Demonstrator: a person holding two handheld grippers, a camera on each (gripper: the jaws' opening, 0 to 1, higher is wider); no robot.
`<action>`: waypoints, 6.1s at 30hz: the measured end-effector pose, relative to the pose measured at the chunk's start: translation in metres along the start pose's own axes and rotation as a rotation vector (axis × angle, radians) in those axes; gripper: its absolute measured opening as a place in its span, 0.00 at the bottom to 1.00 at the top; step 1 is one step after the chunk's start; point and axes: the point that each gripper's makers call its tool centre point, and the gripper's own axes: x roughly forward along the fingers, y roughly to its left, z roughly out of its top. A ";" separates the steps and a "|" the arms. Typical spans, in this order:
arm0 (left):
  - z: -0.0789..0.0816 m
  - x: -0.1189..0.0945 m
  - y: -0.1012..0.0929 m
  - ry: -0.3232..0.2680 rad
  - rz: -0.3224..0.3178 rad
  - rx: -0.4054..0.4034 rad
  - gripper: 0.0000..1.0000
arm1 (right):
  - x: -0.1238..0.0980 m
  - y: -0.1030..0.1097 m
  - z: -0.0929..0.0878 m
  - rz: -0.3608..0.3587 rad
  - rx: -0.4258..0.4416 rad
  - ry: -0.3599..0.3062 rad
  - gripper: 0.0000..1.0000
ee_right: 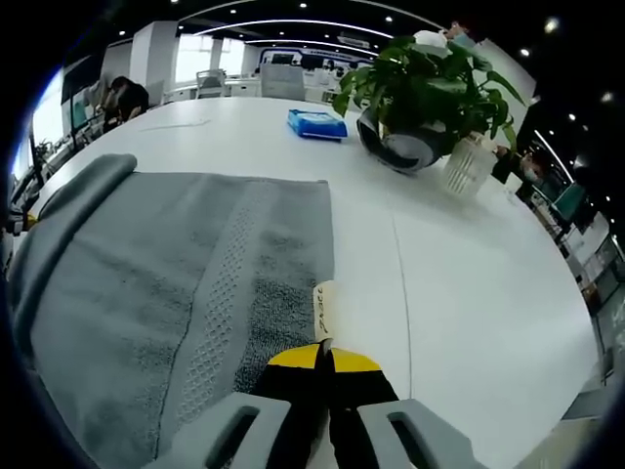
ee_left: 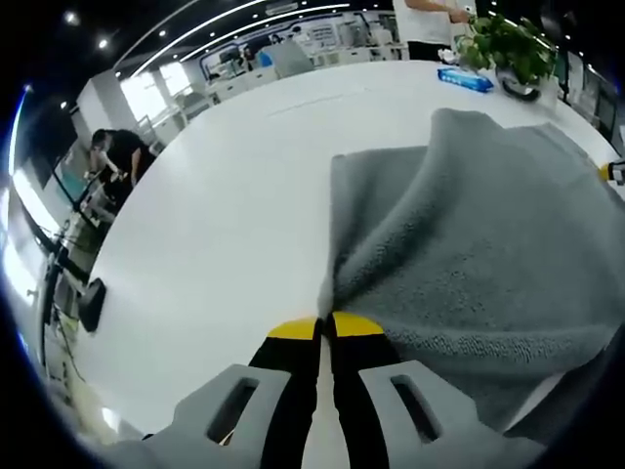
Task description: Open the folded towel by lifting each exposed corner and separating the folded layers until the towel lies flat within the target outline without major curled edges
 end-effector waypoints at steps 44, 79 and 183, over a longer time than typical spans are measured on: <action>-0.006 -0.007 0.044 0.038 0.065 0.053 0.03 | 0.002 -0.029 -0.009 -0.025 -0.001 0.031 0.00; 0.030 0.038 0.063 0.067 0.026 0.177 0.03 | 0.037 -0.033 0.028 0.009 -0.108 0.091 0.00; 0.132 -0.146 -0.069 -0.864 -0.130 -0.075 0.99 | -0.159 0.134 0.132 0.191 -0.130 -0.828 1.00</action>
